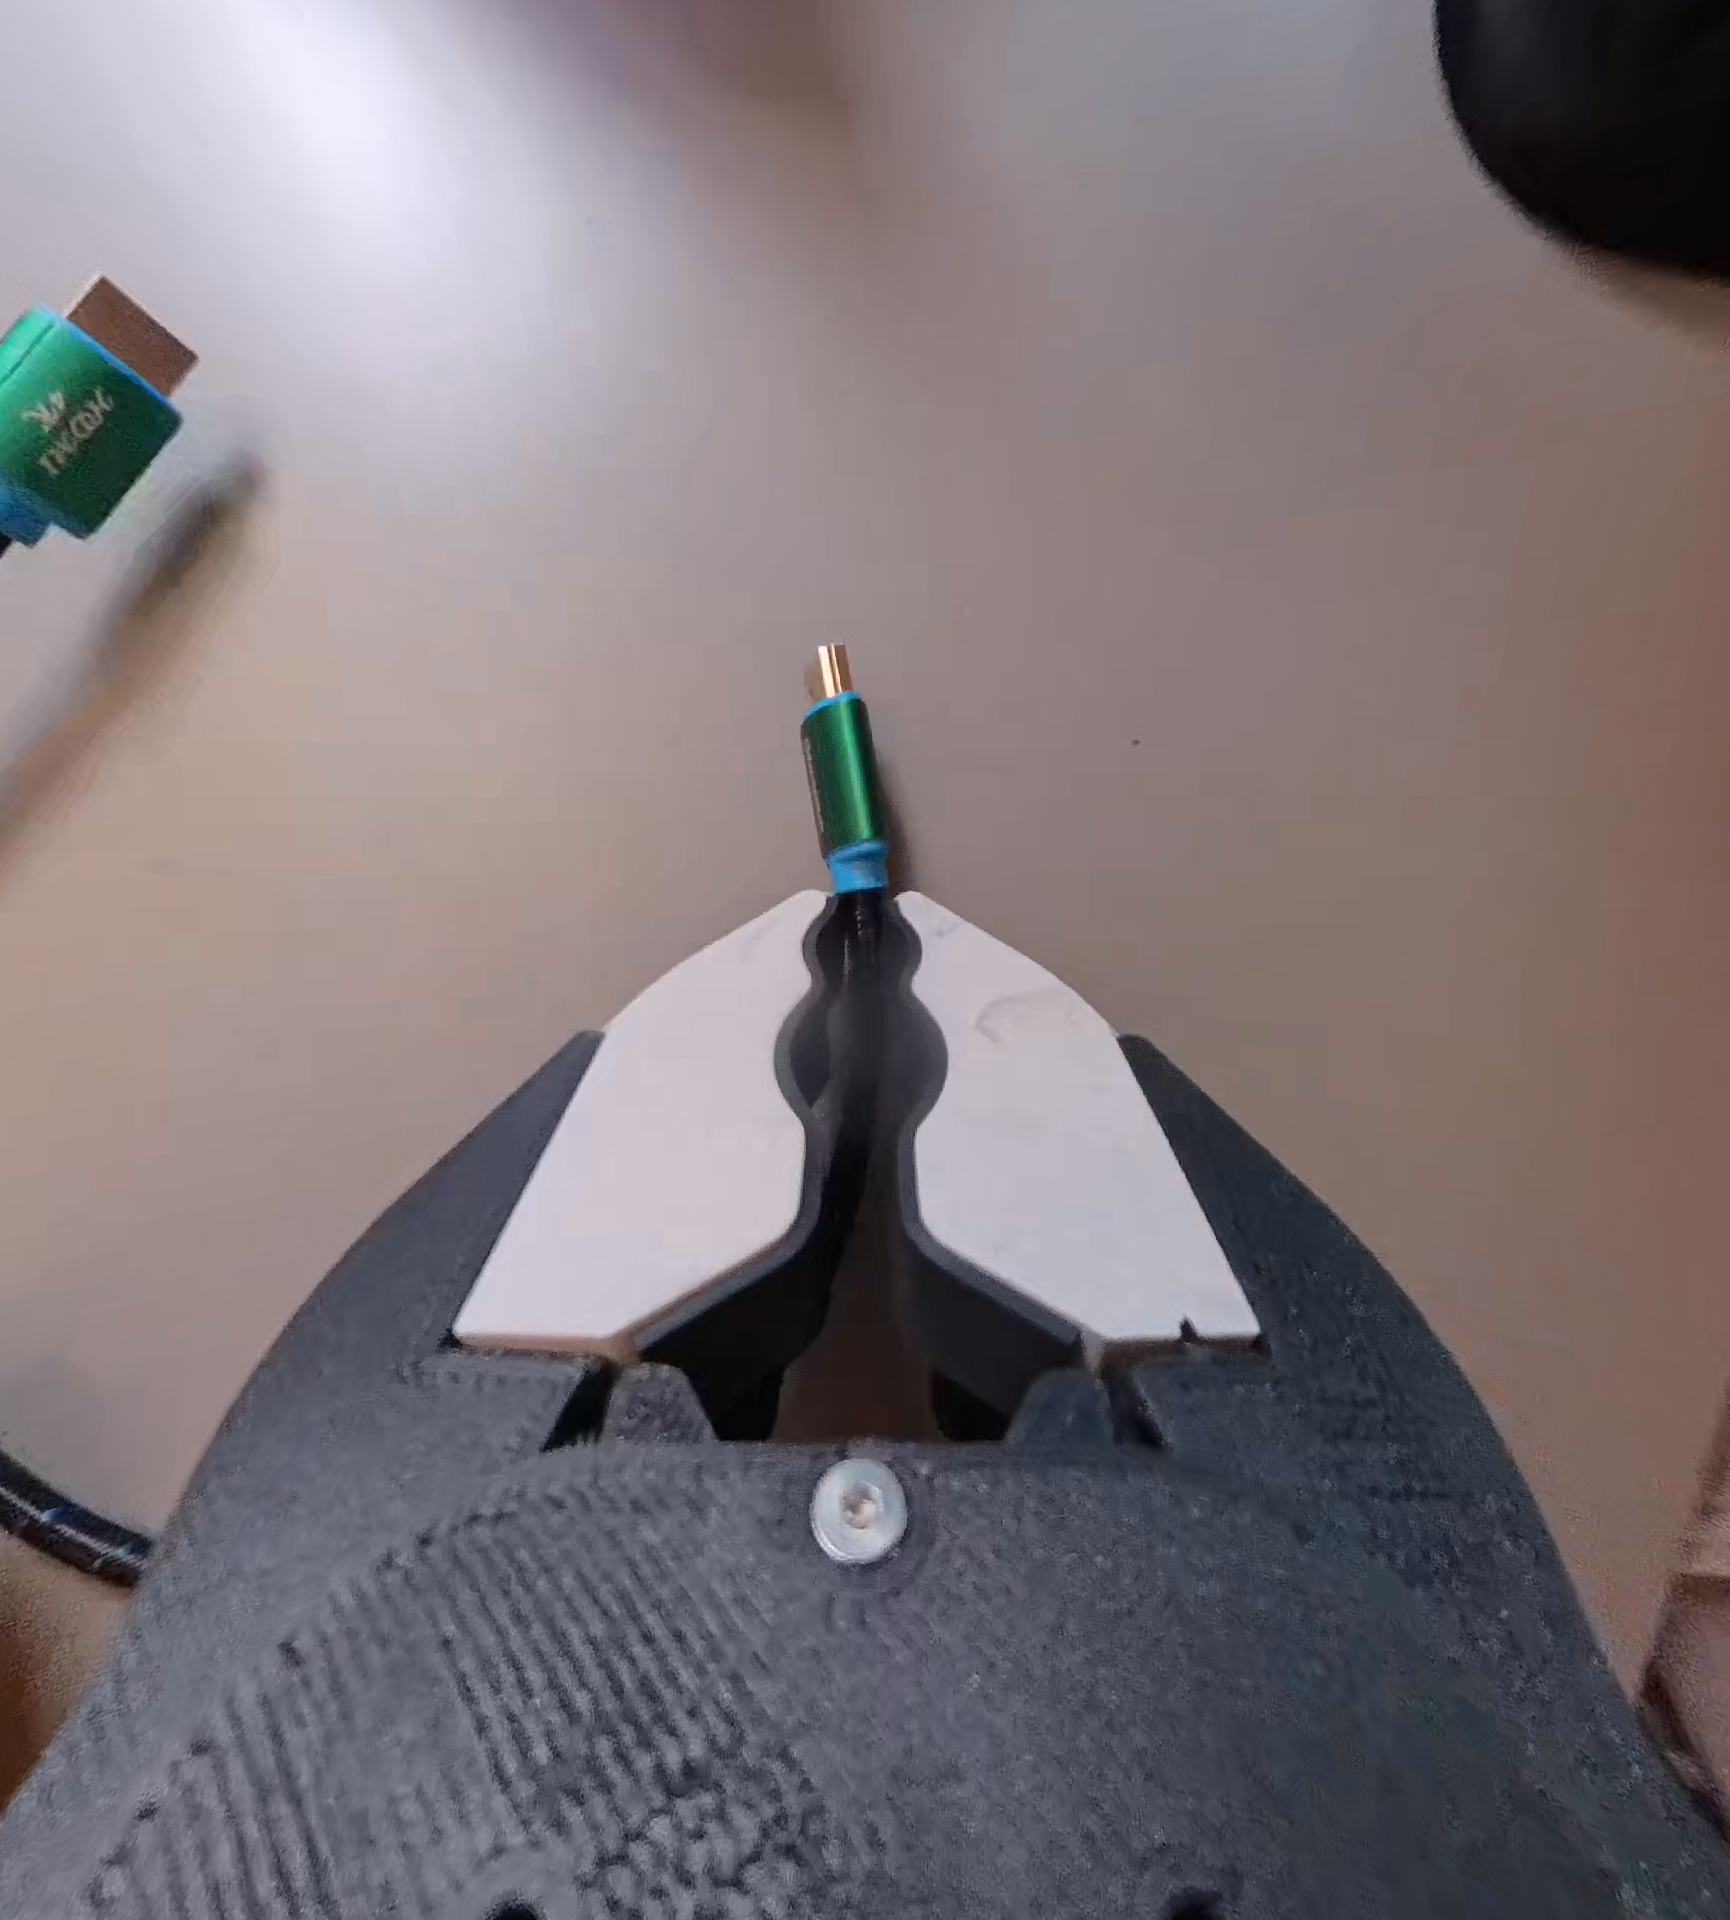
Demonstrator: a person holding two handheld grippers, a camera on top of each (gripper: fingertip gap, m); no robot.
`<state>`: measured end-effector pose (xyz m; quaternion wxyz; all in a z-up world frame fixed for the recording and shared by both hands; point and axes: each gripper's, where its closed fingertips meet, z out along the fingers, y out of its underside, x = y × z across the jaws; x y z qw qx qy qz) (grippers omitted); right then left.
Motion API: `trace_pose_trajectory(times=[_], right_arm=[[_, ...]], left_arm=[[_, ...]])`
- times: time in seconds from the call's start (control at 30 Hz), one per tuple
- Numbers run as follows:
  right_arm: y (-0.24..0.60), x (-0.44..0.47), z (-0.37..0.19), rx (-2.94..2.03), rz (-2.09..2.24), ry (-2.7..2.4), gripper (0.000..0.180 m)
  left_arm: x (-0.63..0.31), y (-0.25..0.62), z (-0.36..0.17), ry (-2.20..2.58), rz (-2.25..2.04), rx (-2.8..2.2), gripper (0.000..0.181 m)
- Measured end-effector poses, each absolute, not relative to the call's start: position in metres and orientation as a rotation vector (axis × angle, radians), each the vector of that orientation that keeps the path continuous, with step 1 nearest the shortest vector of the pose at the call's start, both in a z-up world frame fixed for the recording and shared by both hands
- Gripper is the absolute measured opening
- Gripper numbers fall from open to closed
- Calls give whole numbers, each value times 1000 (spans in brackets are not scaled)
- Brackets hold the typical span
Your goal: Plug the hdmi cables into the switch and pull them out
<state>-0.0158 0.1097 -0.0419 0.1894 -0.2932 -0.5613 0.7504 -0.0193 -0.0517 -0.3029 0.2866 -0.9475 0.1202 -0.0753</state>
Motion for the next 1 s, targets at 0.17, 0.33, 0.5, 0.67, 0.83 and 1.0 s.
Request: trace_pose_trajectory(times=[0.17, 0.33, 0.5, 0.67, 0.83, 1.0], right_arm=[[111, -16, -42, -827, 2110, -1577, 24], [109, -13, -45, -799, 2116, -1609, 24], [96, 11, -51, -578, 2238, -1721, 24], [87, 32, -53, -404, 2406, -1771, 23], [79, 37, -57, -340, 2469, -1808, 23], [68, 32, -67, -358, 2453, -1890, 24]], left_arm=[[-27, -46, -306, 323, -38, -2510, 14], [-26, -35, -308, 295, -22, -2478, 19], [-25, -28, -307, 318, -30, -2457, 13], [-22, -15, -273, 224, -246, -2344, 12], [-21, -8, -226, 155, -448, -2181, 12], [-12, -9, -179, 204, -653, -2040, 11]])
